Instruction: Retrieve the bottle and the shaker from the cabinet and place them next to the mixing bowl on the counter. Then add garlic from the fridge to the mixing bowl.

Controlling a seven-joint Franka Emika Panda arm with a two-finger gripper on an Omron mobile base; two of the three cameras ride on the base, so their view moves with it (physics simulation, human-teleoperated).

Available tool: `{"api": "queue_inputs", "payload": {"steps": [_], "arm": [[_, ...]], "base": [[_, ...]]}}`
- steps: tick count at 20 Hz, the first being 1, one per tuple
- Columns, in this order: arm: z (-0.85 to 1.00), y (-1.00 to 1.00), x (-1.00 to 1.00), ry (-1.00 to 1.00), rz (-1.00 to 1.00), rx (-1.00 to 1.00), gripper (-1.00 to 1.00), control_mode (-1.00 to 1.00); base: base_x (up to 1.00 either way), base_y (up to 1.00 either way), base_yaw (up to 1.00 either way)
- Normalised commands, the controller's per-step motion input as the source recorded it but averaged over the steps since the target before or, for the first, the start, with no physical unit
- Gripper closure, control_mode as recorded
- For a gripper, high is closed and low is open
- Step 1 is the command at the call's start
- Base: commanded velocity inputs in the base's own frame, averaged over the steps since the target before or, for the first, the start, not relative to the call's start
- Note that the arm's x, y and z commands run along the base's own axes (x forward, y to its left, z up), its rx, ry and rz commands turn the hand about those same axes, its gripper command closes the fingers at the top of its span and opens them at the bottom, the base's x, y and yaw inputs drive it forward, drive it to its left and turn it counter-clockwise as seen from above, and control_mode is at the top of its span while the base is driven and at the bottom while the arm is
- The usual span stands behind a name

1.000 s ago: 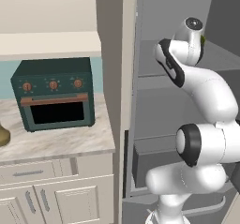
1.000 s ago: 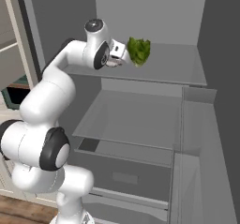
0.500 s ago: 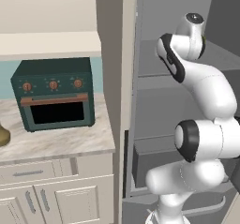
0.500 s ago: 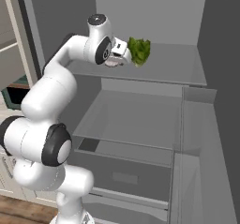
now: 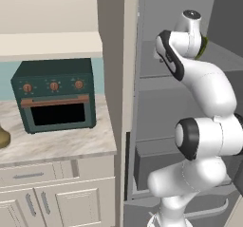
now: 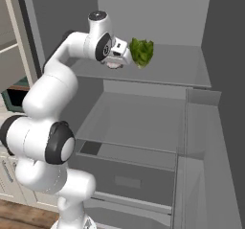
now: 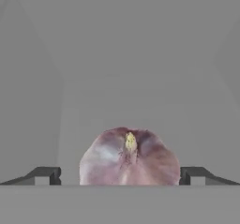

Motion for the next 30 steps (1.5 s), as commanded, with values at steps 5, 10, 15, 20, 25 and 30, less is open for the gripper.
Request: {"api": "queue_inputs", "payload": {"steps": [5, 10, 15, 20, 25, 30], "arm": [[0.00, 0.00, 0.00, 0.01, 0.00, 0.00, -1.00, -1.00], [-0.24, 0.00, 0.00, -0.02, 0.00, 0.00, -1.00, -1.00], [-0.12, 0.00, 0.00, -0.06, 0.00, 0.00, -1.00, -1.00], [0.00, 0.00, 0.00, 0.00, 0.00, 0.00, -1.00, -1.00], [0.00, 0.00, 0.00, 0.00, 0.00, 0.00, 1.00, -1.00], [0.00, 0.00, 0.00, 0.00, 0.00, 0.00, 1.00, -1.00]], "base": [[0.00, 0.00, 0.00], [0.00, 0.00, 0.00], [0.00, 0.00, 0.00], [0.00, 0.00, 0.00], [0.00, 0.00, 0.00], [0.00, 0.00, 0.00]]}}
